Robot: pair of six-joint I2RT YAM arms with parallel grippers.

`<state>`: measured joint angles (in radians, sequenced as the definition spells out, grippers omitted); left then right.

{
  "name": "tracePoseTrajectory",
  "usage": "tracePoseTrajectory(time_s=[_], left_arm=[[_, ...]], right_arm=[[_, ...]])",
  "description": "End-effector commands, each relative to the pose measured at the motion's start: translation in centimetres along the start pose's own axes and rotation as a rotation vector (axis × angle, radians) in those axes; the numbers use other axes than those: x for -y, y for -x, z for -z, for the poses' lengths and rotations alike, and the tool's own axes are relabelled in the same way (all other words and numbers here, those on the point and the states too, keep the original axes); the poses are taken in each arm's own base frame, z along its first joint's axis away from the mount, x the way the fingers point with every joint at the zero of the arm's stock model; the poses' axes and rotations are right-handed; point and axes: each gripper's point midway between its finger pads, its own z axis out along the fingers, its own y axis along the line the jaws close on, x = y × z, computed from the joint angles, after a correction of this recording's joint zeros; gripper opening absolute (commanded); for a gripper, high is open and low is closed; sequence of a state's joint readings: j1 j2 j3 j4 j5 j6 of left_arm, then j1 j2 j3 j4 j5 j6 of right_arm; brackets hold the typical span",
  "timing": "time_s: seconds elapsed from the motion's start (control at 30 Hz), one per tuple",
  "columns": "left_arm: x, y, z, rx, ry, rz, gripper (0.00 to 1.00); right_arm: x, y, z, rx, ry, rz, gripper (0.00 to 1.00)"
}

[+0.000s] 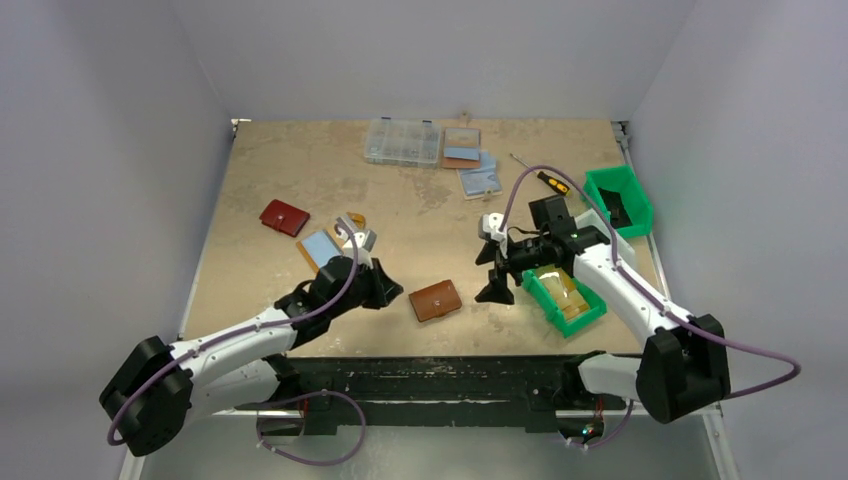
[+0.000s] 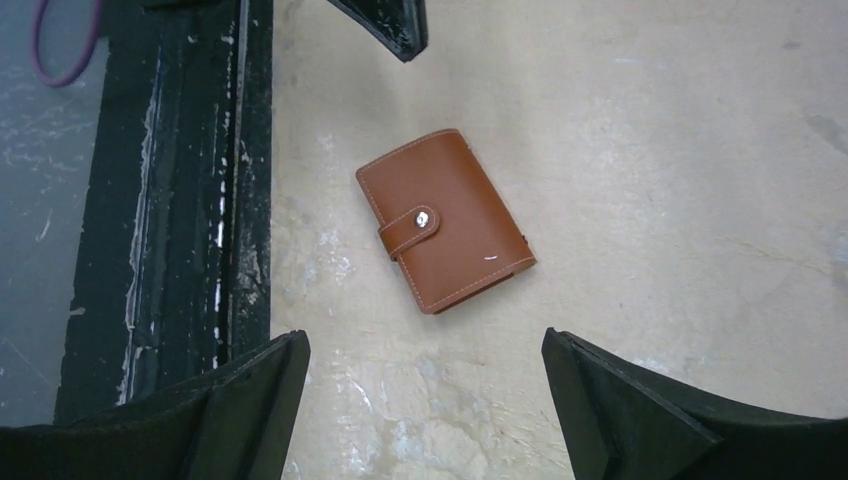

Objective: Take the credit cards out of the card holder
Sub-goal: Move the card holder to the center of the board.

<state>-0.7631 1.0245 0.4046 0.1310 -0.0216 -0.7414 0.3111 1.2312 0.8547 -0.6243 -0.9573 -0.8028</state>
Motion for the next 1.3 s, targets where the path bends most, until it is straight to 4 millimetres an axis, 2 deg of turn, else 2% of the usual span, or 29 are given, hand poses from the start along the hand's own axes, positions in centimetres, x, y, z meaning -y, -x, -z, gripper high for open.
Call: tracePoseTrajectory(time_s=[0.0,0.1,0.2,0.37,0.57,0.8,0.93,1.13,1.27], left_arm=[[-0.4,-3.2,0.8,-0.094,-0.021,0.117,0.00],[-1.2,-4.7,1.0,-0.139,-0.001,0.135,0.00],[-1.1,-5.4,0.8,-0.146,-0.026,0.159,0.00],[0.2,-6.6,-0.5,-0.176,-0.072,0.181,0.00],[2.9,-8.3,-2.6,-0.204,-0.134,0.179,0.00],[5.5,-8.3,-4.9,-0.175,-0.229,0.227,0.00],[6.3,-8.6,-6.9,-0.172,-0.269,0.238,0.00],[8.7,-8.4,-10.1,-0.178,-0.357,0.203,0.00],[8.7,-9.3,-9.9,-0.216,-0.377,0.146,0.00]], right_arm=[[1.0,-0.2,-1.2,-0.057,-0.040,-0.015,0.97],[1.3,-0.5,-1.3,-0.075,-0.047,-0.020,0.96],[1.5,-0.7,-1.3,-0.086,-0.058,-0.021,0.97],[1.7,-1.0,-1.4,-0.095,-0.060,-0.027,0.97],[1.8,-1.1,-1.4,-0.101,-0.063,-0.027,0.97],[1.8,-1.1,-1.3,-0.105,-0.064,-0.023,0.97],[1.8,-1.2,-1.3,-0.108,-0.067,-0.023,0.97],[2.2,-1.3,-1.2,-0.121,-0.084,-0.022,0.99],[2.3,-1.3,-1.1,-0.128,-0.085,-0.017,0.99]])
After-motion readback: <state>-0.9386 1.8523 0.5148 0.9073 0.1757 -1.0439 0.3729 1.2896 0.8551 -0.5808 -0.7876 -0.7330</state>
